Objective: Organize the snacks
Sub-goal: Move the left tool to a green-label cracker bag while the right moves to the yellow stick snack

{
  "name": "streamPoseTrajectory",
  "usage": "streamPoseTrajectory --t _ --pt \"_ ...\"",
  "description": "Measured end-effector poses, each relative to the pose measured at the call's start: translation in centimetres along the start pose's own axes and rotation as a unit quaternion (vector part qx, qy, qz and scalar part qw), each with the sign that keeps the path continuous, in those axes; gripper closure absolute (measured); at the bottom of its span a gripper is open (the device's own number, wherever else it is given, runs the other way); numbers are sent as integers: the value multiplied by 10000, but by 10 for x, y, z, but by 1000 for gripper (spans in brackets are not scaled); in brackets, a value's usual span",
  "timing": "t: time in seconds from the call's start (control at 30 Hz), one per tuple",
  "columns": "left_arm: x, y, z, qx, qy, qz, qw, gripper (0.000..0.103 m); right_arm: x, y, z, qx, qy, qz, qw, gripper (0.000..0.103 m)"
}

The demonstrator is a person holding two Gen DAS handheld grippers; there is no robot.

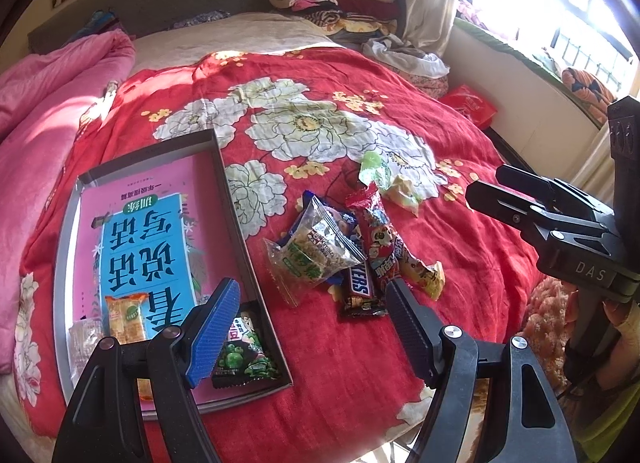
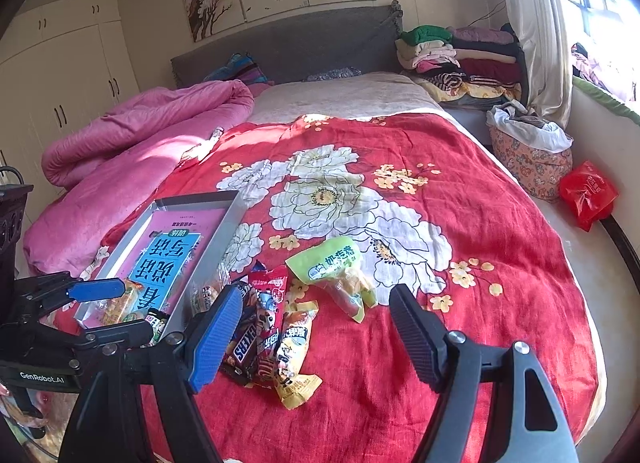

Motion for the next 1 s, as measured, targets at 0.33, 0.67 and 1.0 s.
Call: streamPoseTrajectory --t 0.33,0.67,1.0 --pt "15 5 0 45 139 58 9999 26 14 3 -7 -77 251 39 9996 27" --pt "27 7 4 144 207 84 9996 26 29 11 -20 -290 599 -17 9978 27" --pt "39 8 8 262 286 130 9992 26 41 13 -27 -397 820 -49 9958 27"
Point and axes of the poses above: each gripper's, at about its wrist camera, not at the fingertips, and x roughly the way its jaws point, y to its left, z to its top, the point moved 5 cm from there along x, roughly the way its jaws point, and after that the axes turned 12 degrees about -z, right-handed, at the moved point
